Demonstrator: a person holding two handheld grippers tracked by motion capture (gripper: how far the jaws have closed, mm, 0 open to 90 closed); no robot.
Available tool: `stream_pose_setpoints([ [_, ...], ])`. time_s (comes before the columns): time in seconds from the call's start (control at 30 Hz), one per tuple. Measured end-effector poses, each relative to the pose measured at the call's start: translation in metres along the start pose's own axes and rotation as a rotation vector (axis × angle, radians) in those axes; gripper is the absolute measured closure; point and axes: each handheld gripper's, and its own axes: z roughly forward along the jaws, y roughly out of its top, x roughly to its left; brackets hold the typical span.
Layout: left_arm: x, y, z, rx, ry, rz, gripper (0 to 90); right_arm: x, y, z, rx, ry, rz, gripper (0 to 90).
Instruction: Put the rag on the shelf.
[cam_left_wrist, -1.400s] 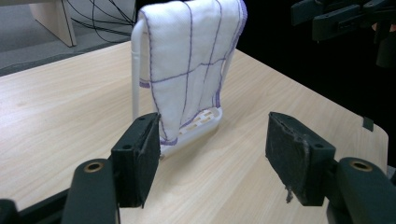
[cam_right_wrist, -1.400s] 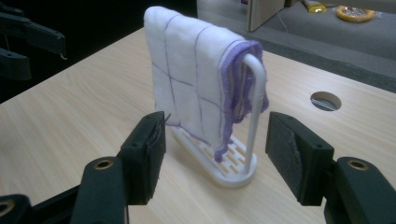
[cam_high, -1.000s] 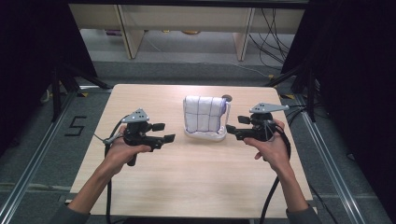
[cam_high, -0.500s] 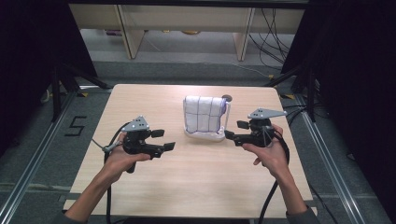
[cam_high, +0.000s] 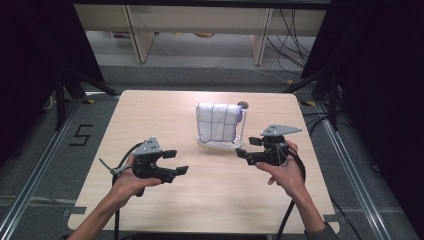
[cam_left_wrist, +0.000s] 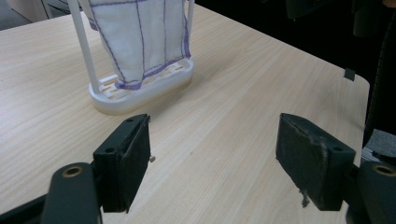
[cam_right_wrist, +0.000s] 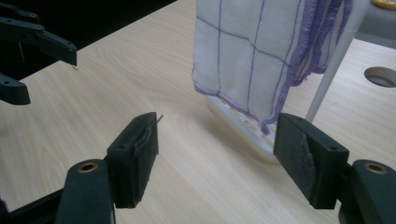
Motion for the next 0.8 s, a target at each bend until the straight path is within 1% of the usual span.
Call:
stream_pose_setpoints([
  [0.03,-0.002,-0.002,0.0,0.005,0.006,0.005,25.6,0.001,-0.001,0.001,0.003,0.006,-0.002,31.5],
  [0.07,-0.003,-0.005,0.0,0.012,0.016,0.012,25.2,0.001,-0.001,0.003,0.005,-0.005,-0.011,31.5],
  [0.1,-0.004,-0.006,0.0,0.013,0.014,0.016,24.9,0.003,-0.002,0.005,0.01,0.011,0.004,31.5],
  [0.13,-0.004,-0.009,-0.001,0.014,0.017,0.014,24.7,0.003,-0.003,0.006,0.005,0.008,-0.006,31.4],
  [0.17,-0.005,-0.013,-0.001,0.008,0.01,0.007,24.5,0.003,-0.003,0.008,0.007,0.004,-0.031,31.4],
  [0.2,-0.006,-0.017,-0.002,0.006,0.006,0.001,24.4,0.006,-0.005,0.009,0.015,0.021,-0.019,31.3],
  [0.23,-0.006,-0.021,-0.003,0.006,0.006,-0.008,24.4,0.009,-0.005,0.009,0.016,0.013,-0.007,31.2],
  [0.27,-0.006,-0.024,-0.003,0.003,-0.002,-0.014,24.1,0.011,-0.007,0.009,0.015,0.021,-0.011,31.2],
  [0.3,-0.006,-0.027,-0.003,0.01,0.003,-0.016,23.9,0.012,-0.008,0.007,0.02,0.02,-0.019,31.2],
  [0.33,-0.007,-0.03,-0.003,0.013,0.005,-0.018,23.6,0.014,-0.009,0.007,0.017,0.023,-0.011,31.2],
  [0.37,-0.007,-0.033,-0.003,0.015,-0.003,-0.022,23.4,0.015,-0.012,0.006,0.016,0.02,-0.017,31.2],
  [0.4,-0.008,-0.036,-0.003,0.017,-0.001,-0.026,23.0,0.014,-0.014,0.006,0.006,0.018,-0.048,31.1],
  [0.43,-0.009,-0.038,-0.003,0.028,-0.001,-0.021,22.7,0.018,-0.017,0.005,0.017,0.023,-0.009,31.0],
  [0.47,-0.009,-0.04,-0.002,0.023,-0.008,-0.023,22.3,0.019,-0.019,0.005,0.015,0.02,-0.024,30.9],
  [0.5,-0.009,-0.042,-0.002,0.028,-0.01,-0.026,22.2,0.02,-0.021,0.004,0.021,0.017,-0.015,30.9],
  [0.53,-0.011,-0.044,-0.003,0.03,-0.008,-0.03,21.9,0.021,-0.024,0.004,0.018,0.023,-0.02,30.9],
  [0.57,-0.011,-0.045,-0.003,0.033,-0.011,-0.022,21.6,0.023,-0.027,0.004,0.019,0.02,-0.014,30.9],
  [0.6,-0.012,-0.047,-0.003,0.028,-0.015,-0.025,21.2,0.024,-0.03,0.004,0.027,0.03,0.0,30.8],
  [0.67,-0.013,-0.049,-0.004,0.031,-0.018,-0.024,20.5,0.025,-0.034,0.005,0.028,0.024,-0.002,30.7],
  [0.7,-0.014,-0.05,-0.004,0.03,-0.019,-0.023,20.0,0.026,-0.036,0.005,0.034,0.038,-0.008,30.7],
  [0.73,-0.015,-0.052,-0.005,0.033,-0.013,-0.026,19.7,0.025,-0.038,0.006,0.035,0.034,-0.023,30.7],
  [0.77,-0.016,-0.053,-0.005,0.035,-0.016,-0.025,19.5,0.025,-0.04,0.007,0.029,0.041,-0.021,30.7],
  [0.8,-0.016,-0.055,-0.005,0.035,-0.017,-0.022,19.5,0.028,-0.042,0.007,0.04,0.033,-0.01,30.7],
])
